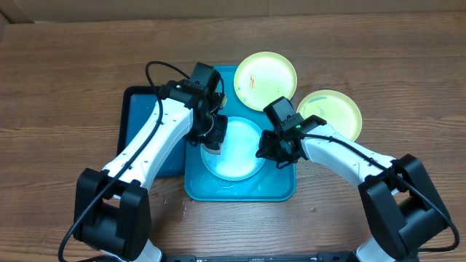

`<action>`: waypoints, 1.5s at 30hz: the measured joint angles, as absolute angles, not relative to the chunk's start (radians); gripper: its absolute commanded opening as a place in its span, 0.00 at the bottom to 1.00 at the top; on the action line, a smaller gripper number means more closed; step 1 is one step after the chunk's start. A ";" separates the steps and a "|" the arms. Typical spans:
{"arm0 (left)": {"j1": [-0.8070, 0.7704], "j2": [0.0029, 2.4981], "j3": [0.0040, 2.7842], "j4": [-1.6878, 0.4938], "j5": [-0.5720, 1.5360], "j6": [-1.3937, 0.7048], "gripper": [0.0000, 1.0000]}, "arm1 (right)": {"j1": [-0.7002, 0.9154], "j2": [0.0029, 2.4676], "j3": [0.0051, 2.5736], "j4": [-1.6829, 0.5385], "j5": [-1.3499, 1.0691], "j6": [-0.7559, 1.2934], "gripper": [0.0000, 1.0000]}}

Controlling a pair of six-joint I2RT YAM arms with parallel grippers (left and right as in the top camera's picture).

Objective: Clean dirty plates on tray and stack at the side
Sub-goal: 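Move the sponge with the left gripper onto the white plate, then scrub the white plate with the sponge in the left gripper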

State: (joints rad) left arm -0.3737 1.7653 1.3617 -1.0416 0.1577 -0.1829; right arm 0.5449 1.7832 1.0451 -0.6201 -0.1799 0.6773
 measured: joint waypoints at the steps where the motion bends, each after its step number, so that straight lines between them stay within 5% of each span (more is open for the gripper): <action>1: -0.374 1.768 1.362 -1.041 0.158 -0.181 0.04 | 0.545 1.783 1.045 -0.620 -0.180 0.678 0.04; 33: -0.370 2.033 1.383 -0.976 0.189 -0.170 0.04 | 0.545 1.787 1.045 -0.616 -0.179 0.680 0.04; 45: -0.329 2.083 1.428 -1.081 0.597 0.028 0.04 | 0.545 1.787 1.045 -0.619 -0.179 0.680 0.04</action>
